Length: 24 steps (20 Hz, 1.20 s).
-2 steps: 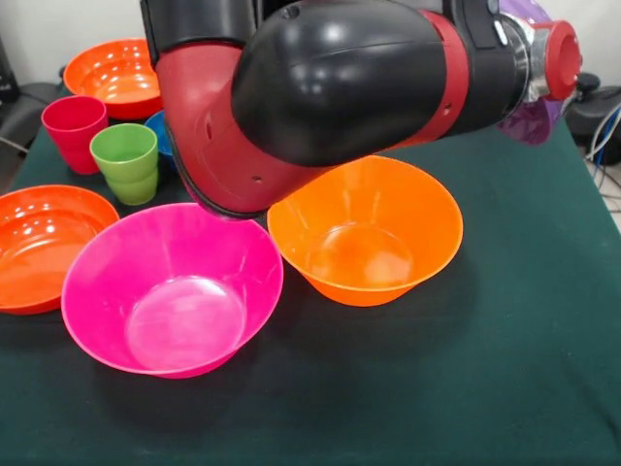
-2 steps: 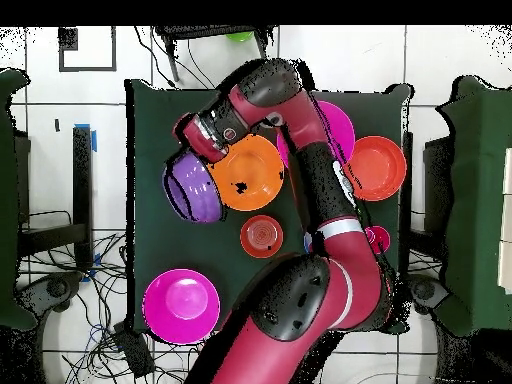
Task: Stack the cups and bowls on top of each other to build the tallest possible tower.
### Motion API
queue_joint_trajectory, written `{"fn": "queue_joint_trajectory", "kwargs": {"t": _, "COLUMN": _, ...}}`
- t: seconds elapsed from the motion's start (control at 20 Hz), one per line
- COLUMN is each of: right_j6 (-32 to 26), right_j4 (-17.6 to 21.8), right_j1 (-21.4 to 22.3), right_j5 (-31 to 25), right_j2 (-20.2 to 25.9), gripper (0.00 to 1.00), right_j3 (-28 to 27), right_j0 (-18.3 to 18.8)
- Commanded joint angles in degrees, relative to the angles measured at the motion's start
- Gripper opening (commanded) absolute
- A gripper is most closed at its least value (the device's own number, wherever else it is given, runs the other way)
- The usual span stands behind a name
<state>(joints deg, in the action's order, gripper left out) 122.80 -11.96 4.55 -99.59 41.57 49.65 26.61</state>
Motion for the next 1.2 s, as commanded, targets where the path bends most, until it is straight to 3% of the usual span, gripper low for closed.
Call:
{"fn": "queue_joint_trajectory", "kwargs": {"t": 0.05, "right_j6": -0.80, "right_j4": 6.15, "right_j1": -4.64, "right_j5": -4.26, "right_j2": -2.64, "gripper": 0.00, "right_j3": -13.23, "right_j0": -1.91}}
{"fn": "queue_joint_trajectory", "kwargs": {"t": 0.35, "right_j6": -2.22, "right_j4": 10.43, "right_j1": -6.98, "right_j5": -9.48, "right_j2": 0.45, "gripper": 0.00, "right_j3": -21.74, "right_j0": -2.73}}
{"fn": "queue_joint_trajectory", "kwargs": {"t": 0.6, "right_j6": -0.95, "right_j4": 12.64, "right_j1": -6.17, "right_j5": -13.47, "right_j2": 2.30, "gripper": 0.00, "right_j3": -24.05, "right_j0": -2.27}}
{"fn": "queue_joint_trajectory", "kwargs": {"t": 1.0, "right_j6": 1.28, "right_j4": 10.79, "right_j1": -6.57, "right_j5": -13.61, "right_j2": 2.46, "gripper": 0.00, "right_j3": -22.34, "right_j0": -1.32}}
{"fn": "queue_joint_trajectory", "kwargs": {"t": 1.2, "right_j6": 6.22, "right_j4": 7.71, "right_j1": -8.36, "right_j5": -17.01, "right_j2": 3.94, "gripper": 0.00, "right_j3": -22.35, "right_j0": -0.80}}
